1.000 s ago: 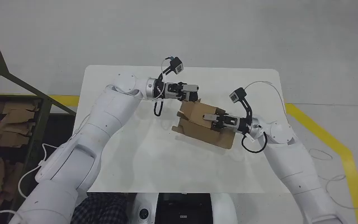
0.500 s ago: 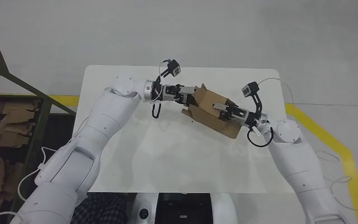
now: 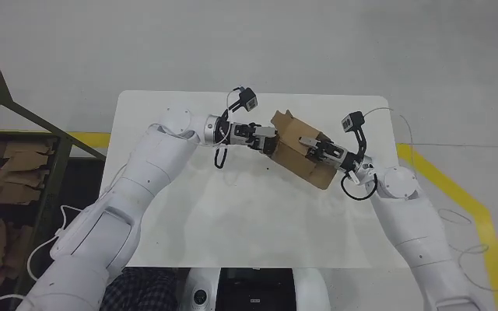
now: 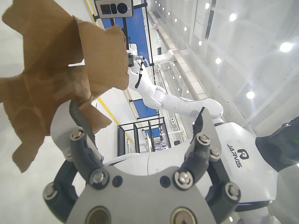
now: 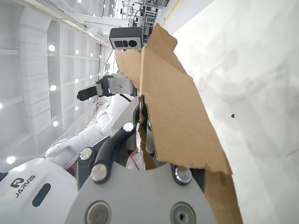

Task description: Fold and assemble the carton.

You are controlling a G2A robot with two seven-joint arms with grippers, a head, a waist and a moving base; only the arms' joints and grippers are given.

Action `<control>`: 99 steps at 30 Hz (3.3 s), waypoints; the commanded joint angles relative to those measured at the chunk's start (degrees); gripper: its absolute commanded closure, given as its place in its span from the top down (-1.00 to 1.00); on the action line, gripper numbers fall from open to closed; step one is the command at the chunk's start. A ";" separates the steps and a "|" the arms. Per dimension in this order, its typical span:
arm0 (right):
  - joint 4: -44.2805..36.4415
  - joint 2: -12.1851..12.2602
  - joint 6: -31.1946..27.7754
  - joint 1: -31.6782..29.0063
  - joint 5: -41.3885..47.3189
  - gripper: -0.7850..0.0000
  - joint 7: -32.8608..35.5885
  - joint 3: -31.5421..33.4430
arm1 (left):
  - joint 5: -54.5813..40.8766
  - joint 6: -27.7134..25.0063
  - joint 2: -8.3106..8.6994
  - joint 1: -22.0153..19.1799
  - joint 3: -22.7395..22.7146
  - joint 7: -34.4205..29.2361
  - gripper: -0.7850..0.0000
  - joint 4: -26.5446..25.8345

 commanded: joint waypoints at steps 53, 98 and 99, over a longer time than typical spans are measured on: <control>-5.46 -0.88 1.86 -2.85 -2.70 -1.00 -6.29 0.12 | -0.66 0.64 -2.22 -1.66 -1.54 -0.63 1.00 6.45; -5.78 -0.58 -0.63 -3.90 3.47 -1.00 2.67 2.36 | 0.81 0.63 -1.93 -0.59 -5.46 -0.62 1.00 6.42; -5.79 -0.57 -0.67 -3.93 3.48 -1.00 2.82 2.34 | 0.85 0.69 -1.99 -0.62 -5.40 -0.68 1.00 6.31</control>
